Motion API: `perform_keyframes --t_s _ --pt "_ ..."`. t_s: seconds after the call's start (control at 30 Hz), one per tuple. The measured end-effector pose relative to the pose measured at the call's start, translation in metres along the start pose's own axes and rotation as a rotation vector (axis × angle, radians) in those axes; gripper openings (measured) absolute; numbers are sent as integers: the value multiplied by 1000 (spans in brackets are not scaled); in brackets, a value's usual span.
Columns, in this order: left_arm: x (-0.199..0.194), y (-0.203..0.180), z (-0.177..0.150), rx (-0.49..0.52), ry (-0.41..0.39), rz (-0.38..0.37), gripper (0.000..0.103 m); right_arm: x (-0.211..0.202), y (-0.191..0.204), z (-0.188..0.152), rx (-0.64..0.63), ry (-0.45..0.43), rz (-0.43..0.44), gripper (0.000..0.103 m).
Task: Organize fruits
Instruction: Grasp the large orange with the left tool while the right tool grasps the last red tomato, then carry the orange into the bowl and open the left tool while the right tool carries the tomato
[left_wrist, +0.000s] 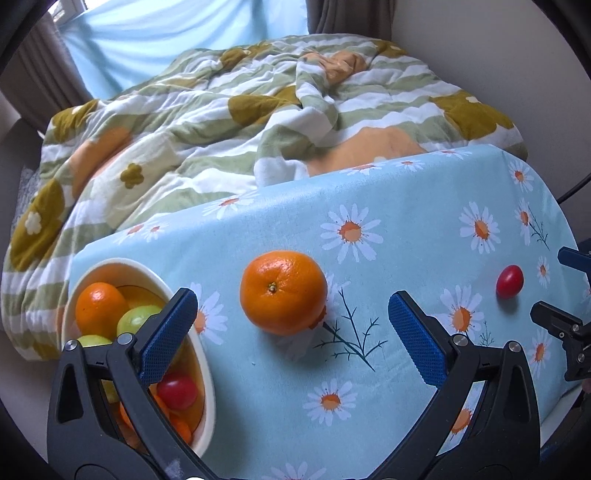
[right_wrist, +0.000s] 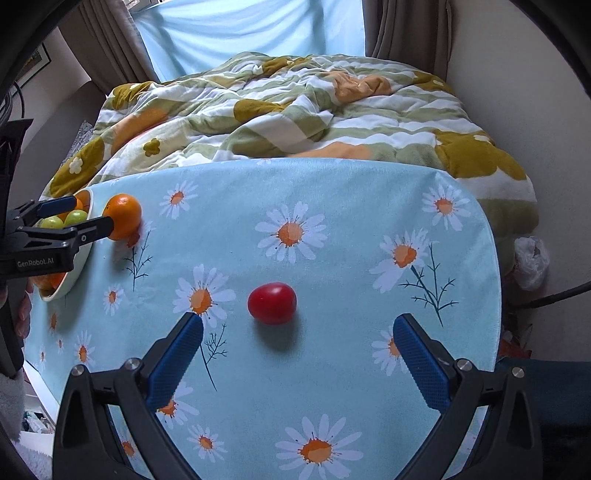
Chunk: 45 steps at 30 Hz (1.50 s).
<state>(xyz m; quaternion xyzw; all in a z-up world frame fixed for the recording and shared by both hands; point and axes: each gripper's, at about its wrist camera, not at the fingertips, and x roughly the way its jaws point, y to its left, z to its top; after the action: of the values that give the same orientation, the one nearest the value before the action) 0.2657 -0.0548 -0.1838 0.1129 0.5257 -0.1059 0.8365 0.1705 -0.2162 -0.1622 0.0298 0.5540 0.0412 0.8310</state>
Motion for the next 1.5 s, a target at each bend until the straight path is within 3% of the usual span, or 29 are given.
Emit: perform_keyframes --t_s 0.07,0.13,0.27,0.37,0.5,1.17,1.23,1.5 --pt "9 2 1 11 16 -16 102 5 3 1 2 4 -7 102" --pt "18 5 3 17 40 -32 92 9 6 1 2 6 -12 102" --pt "31 11 2 11 68 -65 89 17 12 2 10 18 -22 100" --pt "38 13 2 11 84 -82 80 23 13 1 22 30 -31 98" --pt "45 17 0 7 111 -90 67 30 14 2 39 48 -33 86" --pt "34 12 -21 17 100 -92 66 37 19 7 34 46 -53 54" --pt "30 10 -25 11 94 -93 66 40 21 7 14 54 -48 32" --pt "1 -2 -38 -18 47 -88 65 22 24 2 -33 10 -24 32"
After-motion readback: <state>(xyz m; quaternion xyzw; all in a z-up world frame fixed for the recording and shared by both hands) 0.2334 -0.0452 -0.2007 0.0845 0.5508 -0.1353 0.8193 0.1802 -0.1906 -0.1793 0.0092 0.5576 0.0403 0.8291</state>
